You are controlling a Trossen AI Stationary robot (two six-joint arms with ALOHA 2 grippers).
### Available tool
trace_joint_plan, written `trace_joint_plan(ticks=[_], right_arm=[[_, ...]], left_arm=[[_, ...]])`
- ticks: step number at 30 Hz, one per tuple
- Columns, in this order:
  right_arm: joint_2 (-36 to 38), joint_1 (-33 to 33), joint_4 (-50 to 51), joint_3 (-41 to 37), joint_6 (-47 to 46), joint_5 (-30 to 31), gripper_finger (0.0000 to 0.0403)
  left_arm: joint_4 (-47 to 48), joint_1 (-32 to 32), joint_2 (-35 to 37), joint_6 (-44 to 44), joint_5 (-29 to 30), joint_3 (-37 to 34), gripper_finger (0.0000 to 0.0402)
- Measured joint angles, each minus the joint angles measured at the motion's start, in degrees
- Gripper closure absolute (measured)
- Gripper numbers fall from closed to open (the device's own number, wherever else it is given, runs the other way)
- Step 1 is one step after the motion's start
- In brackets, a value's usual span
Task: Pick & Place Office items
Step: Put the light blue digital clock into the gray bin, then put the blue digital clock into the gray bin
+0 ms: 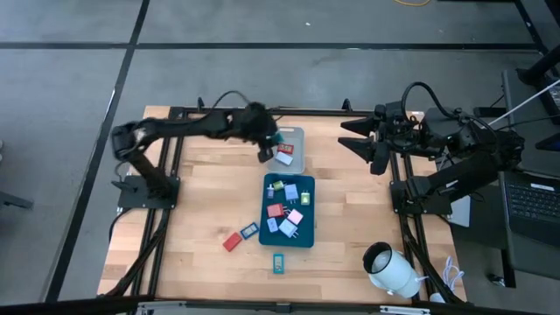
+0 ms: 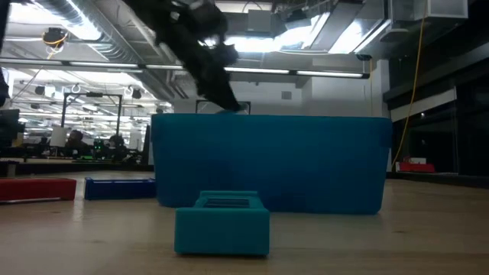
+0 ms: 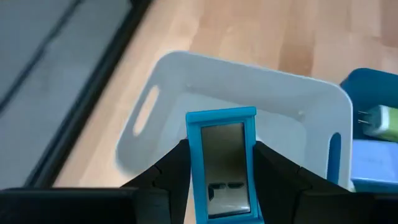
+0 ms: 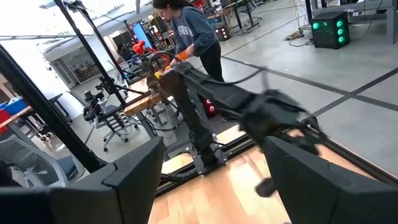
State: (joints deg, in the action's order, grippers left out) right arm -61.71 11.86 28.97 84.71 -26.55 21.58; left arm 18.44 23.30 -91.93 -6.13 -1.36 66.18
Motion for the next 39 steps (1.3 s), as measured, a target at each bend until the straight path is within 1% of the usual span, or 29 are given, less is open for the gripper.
trace_joint_plan(ticks=[2,5,7,10,12,14,20,25,27,30,32,34,37,39], right_arm=[[0.00,0.00,-0.06,0.00,0.00,0.00,0.0119],[0.00,0.00,-0.07,0.00,0.00,0.01,0.0119],[0.00,0.00,-0.04,0.00,0.00,0.21,0.0119],[0.00,0.00,-0.03,0.00,0.02,0.58,0.0119],[0.00,0.00,-0.02,0.00,0.02,1.33,0.0119],[0.00,0.00,-0.04,0.00,0.03,1.38,0.0119],[-0.02,0.00,0.00,0.00,0.44,1.42,0.0119],[-0.02,0.00,0.00,0.00,1.30,1.55,0.0119],[-0.02,0.00,0.02,0.00,1.44,1.55,0.0119],[-0.02,0.12,0.02,0.00,1.45,1.54,0.0119],[-0.02,0.50,0.02,0.00,1.49,1.55,0.0119],[-0.02,0.90,0.02,0.00,1.51,1.54,0.0119],[-0.02,1.51,0.02,0.00,1.73,1.55,0.0119],[-0.02,1.93,0.02,0.00,1.96,1.66,0.0119]], left_arm=[[1.87,1.57,-4.72,-2.20,-3.50,4.61,0.0265],[7.11,3.00,-11.47,-5.69,-4.69,11.19,0.0264],[8.65,3.55,-14.87,-7.08,-6.52,14.76,0.0264],[11.99,4.04,-18.55,-7.29,-9.72,19.06,0.0262],[16.01,4.21,-20.38,-7.99,-10.06,20.47,0.0254],[16.88,4.19,-21.46,-8.46,-10.13,21.27,0.0240],[16.08,4.22,-20.88,-7.67,-10.16,21.52,0.0196],[15.61,4.21,-20.73,-6.59,-10.33,21.61,0.0178],[17.43,4.21,-20.33,-6.44,-11.70,21.61,0.0176],[20.01,3.76,-18.25,-6.64,-15.62,21.62,0.0174],[22.90,2.87,-16.28,-7.72,-16.16,21.63,0.0174],[27.08,1.63,-14.23,-8.66,-14.43,21.63,0.0174],[36.35,-0.99,-10.67,-8.47,-13.06,21.63,0.0174],[41.59,-3.88,-7.93,-7.56,-12.56,20.47,0.0174]])
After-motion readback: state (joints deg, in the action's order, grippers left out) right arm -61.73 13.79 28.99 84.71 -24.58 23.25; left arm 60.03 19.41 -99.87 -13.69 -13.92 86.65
